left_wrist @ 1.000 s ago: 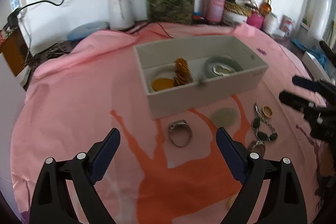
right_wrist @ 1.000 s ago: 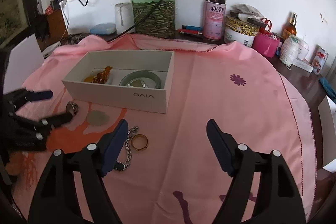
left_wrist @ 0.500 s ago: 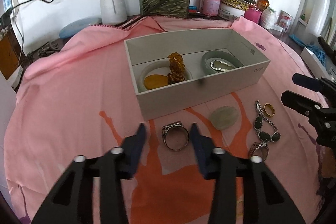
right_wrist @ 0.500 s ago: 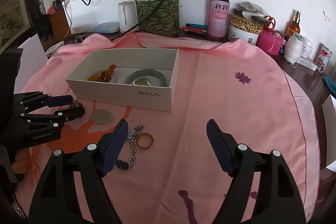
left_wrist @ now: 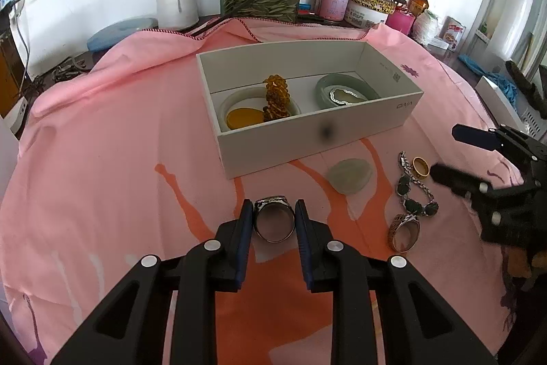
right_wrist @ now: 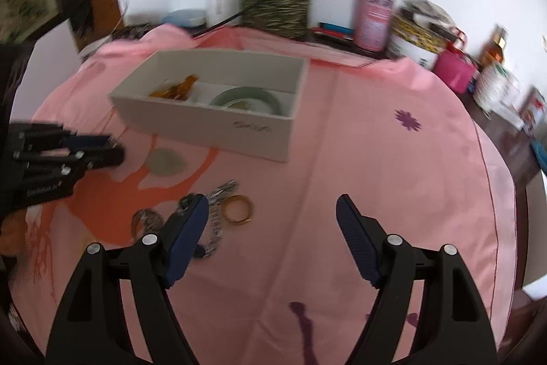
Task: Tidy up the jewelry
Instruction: 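Grasp the green-stone chain bracelet with the right tool while the left tool holds the ring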
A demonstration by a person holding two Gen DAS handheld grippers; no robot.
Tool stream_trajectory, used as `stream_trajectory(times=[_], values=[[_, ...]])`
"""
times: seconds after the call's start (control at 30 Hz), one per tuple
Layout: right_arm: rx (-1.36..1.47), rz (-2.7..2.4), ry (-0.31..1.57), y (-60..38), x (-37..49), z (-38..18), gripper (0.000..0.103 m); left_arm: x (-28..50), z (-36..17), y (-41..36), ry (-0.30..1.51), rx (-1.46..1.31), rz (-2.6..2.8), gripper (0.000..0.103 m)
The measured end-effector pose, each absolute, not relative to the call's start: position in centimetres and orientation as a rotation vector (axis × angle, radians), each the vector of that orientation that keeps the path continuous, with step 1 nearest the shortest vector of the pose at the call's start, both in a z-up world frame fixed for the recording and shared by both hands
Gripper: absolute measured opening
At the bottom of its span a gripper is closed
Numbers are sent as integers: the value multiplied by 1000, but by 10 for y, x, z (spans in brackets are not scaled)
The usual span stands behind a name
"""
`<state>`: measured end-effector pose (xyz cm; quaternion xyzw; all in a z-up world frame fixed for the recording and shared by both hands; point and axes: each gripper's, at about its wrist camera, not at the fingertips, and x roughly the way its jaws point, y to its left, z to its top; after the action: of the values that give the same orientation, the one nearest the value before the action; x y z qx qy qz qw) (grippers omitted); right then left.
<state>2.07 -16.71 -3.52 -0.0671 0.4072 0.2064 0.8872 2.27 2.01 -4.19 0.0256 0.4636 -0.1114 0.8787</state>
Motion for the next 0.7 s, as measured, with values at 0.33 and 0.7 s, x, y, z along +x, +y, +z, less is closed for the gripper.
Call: stream_trajectory(times=[0.33, 0.7], values=[[-79, 235, 885, -195, 44, -46, 59, 20, -44, 9, 953, 113, -228, 39], [38, 385, 841, -201, 33, -25, 59, 22, -43, 15, 948, 92, -218, 39]])
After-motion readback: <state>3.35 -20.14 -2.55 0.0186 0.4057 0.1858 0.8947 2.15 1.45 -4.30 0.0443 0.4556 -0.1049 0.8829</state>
